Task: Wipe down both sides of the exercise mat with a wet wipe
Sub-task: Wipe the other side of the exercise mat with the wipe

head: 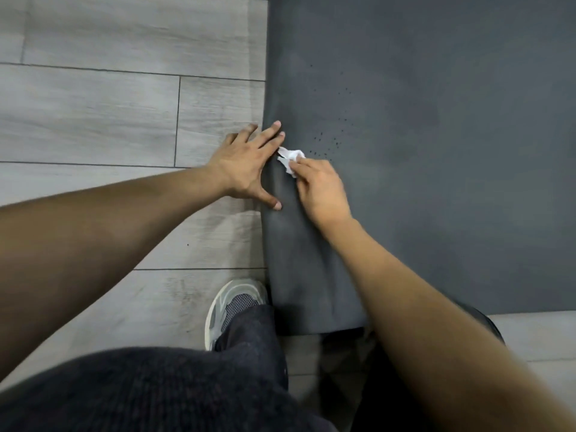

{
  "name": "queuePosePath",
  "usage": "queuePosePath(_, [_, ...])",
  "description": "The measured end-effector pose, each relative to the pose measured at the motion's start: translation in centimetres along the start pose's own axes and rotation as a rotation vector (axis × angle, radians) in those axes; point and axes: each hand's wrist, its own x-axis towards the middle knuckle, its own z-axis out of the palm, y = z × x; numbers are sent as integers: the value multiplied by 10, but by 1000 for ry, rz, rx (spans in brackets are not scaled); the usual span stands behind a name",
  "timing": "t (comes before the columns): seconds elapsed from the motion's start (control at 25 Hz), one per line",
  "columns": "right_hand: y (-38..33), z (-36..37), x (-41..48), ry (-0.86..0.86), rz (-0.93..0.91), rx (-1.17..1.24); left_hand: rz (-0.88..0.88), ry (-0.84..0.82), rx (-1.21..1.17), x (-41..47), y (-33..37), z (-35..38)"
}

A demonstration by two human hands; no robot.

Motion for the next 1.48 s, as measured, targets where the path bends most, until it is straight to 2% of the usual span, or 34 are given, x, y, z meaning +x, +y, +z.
queuePosePath(0.04, [16, -12, 4, 34, -39, -12, -5, -62, 17, 4, -1, -2])
queuePosePath(0.16, [50, -33, 22, 31, 249, -105, 8, -187, 38, 15, -5, -12])
queuePosePath(0.2, [46, -26, 26, 12, 280, -115, 17, -215, 40, 18, -7, -15])
queuePosePath(0.36, [1, 3, 3, -83, -62, -6, 10, -248, 73, 22, -10, -19])
queuePosePath(0.48, [0, -8, -67, -222, -225, 78, 15, -231, 48, 20, -9, -16])
queuePosePath(0.6, [5, -17, -136, -409, -454, 101, 23, -181, 56, 16, -3, -14])
queuePosePath(0.72, [30, -20, -111, -424, -651, 24, -8, -32, 97, 4, 14, -3])
queuePosePath(0.8, [51, -18, -61, -268, -531, -39, -26, 107, 77, -6, 23, 4])
queuePosePath(0.88, [68, -18, -8, -126, -264, -162, 65, 242, 75, -17, 31, 17])
queuePosePath(0.96, [74, -20, 17, -80, -71, -227, 188, 356, 54, -22, 37, 36])
queuePosePath(1.0, [69, -21, 14, -83, -58, -215, 197, 346, 23, -23, 40, 41])
queuePosePath(1.08, [52, -20, -30, -141, -188, -118, 142, 230, -49, -29, 43, 43])
queuePosePath(1.2, [32, -31, -142, -459, -504, 76, 93, 65, -53, -39, 44, 42])
queuePosePath(1.28, [36, -44, -177, -594, -685, 105, 70, -38, 0, -44, 45, 42])
queuePosePath(1.4, [56, -47, -158, -554, -889, 6, 37, -103, 112, -46, 55, 45])
queuePosePath(1.48, [71, -38, -115, -389, -830, -101, 23, -100, 174, -44, 61, 44])
